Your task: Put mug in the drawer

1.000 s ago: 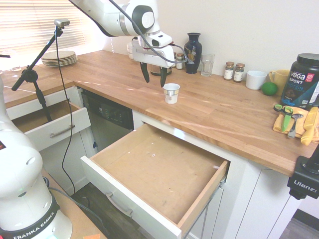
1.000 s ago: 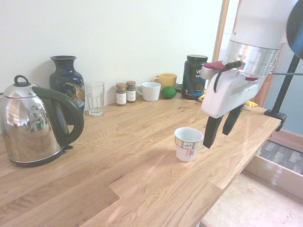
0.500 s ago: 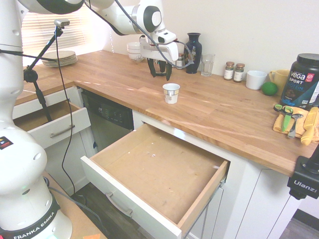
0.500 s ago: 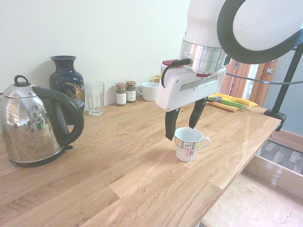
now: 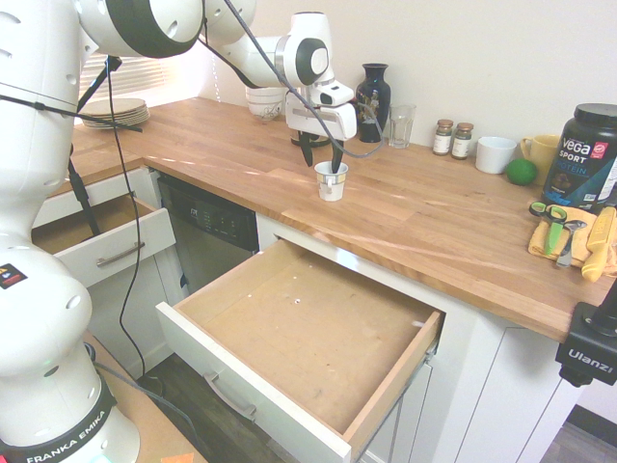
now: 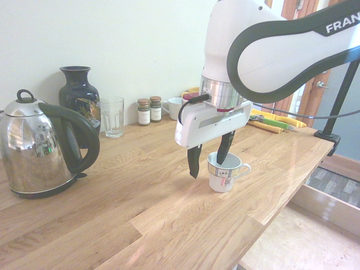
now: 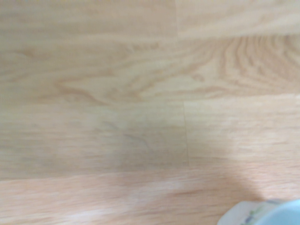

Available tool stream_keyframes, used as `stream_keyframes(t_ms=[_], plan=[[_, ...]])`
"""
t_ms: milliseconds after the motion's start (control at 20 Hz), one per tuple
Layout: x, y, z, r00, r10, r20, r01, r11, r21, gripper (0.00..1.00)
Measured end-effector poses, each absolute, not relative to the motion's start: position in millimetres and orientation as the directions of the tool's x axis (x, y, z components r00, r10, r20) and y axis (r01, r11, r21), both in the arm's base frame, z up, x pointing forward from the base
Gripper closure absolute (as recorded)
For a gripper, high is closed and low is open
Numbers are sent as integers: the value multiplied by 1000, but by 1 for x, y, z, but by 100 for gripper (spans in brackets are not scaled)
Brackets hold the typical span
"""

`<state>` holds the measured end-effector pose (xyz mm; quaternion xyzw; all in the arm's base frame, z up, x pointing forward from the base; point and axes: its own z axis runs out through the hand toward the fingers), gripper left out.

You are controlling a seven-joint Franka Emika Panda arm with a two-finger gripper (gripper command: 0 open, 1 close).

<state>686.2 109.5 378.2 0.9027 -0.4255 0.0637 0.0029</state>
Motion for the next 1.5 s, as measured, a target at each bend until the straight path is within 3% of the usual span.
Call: stream_keyframes(t_ms=[350,400,1500], plan=[[694,103,355,619,-779,96,-781,-624,-29,0],[694,104,354,620,-779,95,-780,-625,-28,100],[693,107,347,631,-773,68,-775,-632,8,100]])
